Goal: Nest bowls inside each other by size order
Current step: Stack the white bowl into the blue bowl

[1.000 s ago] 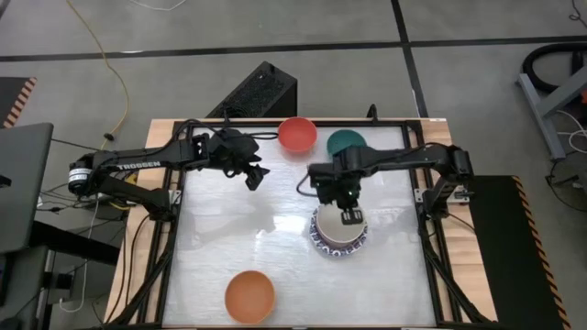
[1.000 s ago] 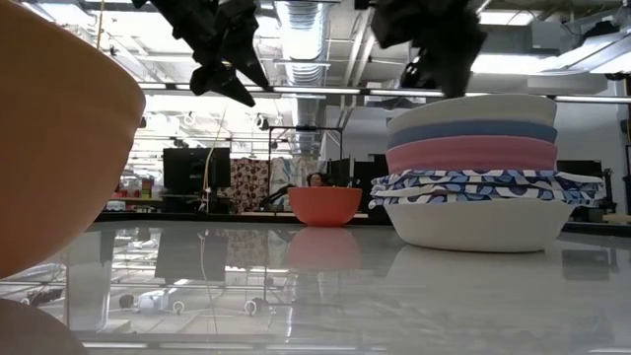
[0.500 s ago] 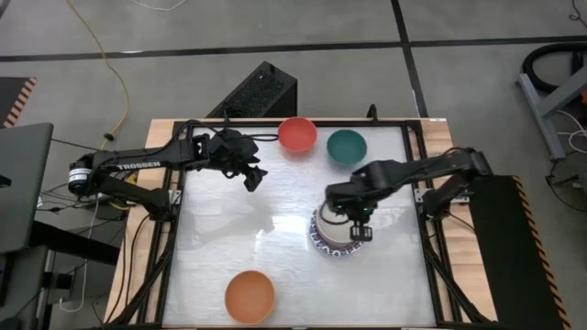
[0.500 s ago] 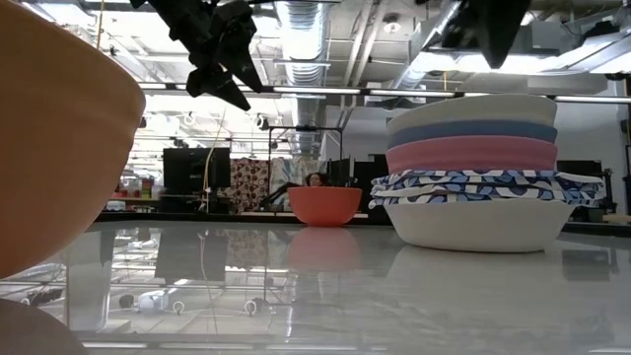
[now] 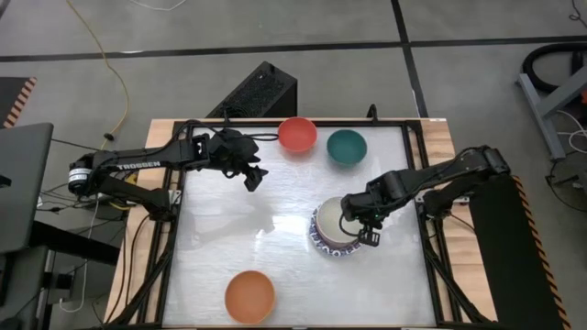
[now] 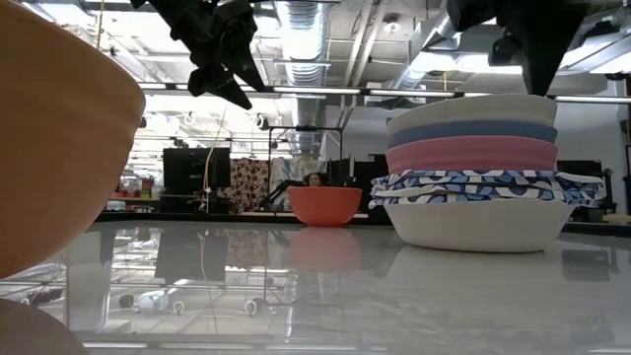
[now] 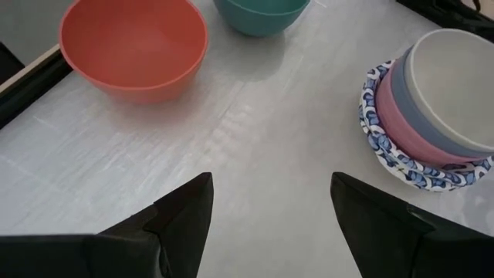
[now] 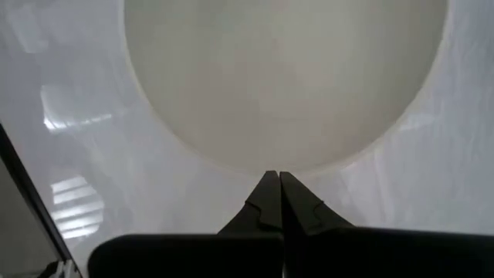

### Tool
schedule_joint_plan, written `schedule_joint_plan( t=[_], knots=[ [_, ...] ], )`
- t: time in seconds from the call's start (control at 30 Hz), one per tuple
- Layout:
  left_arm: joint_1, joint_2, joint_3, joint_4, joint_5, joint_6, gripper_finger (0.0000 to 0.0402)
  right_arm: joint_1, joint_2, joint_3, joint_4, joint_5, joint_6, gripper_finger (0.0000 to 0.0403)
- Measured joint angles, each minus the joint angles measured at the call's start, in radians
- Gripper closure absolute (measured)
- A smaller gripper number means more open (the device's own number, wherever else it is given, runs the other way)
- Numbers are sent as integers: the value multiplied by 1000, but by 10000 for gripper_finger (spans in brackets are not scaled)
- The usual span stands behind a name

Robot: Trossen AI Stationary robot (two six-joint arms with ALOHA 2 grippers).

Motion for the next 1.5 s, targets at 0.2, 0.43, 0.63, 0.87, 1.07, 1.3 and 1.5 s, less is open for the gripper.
schedule_joint_plan(
  t=[0.2,0.43,0.63,0.87,1.07,1.3,1.5],
  knots=[
    [0,0,0,1,0,-11,150,5,5,-44,15,-1,-3,400],
    [0,0,0,4,-1,-12,150,6,4,-64,22,-7,-4,399],
    [0,0,0,4,-1,-11,150,6,4,-64,36,-3,-7,399],
    [0,0,0,4,-1,-5,150,6,4,-64,49,0,-13,398],
    [0,0,0,4,-1,-2,150,6,12,-64,63,1,-11,398],
    [0,0,0,3,-1,-2,150,12,37,-63,71,1,-11,398],
    [0,0,0,4,-1,-2,150,10,27,-37,58,4,-14,398]
  ],
)
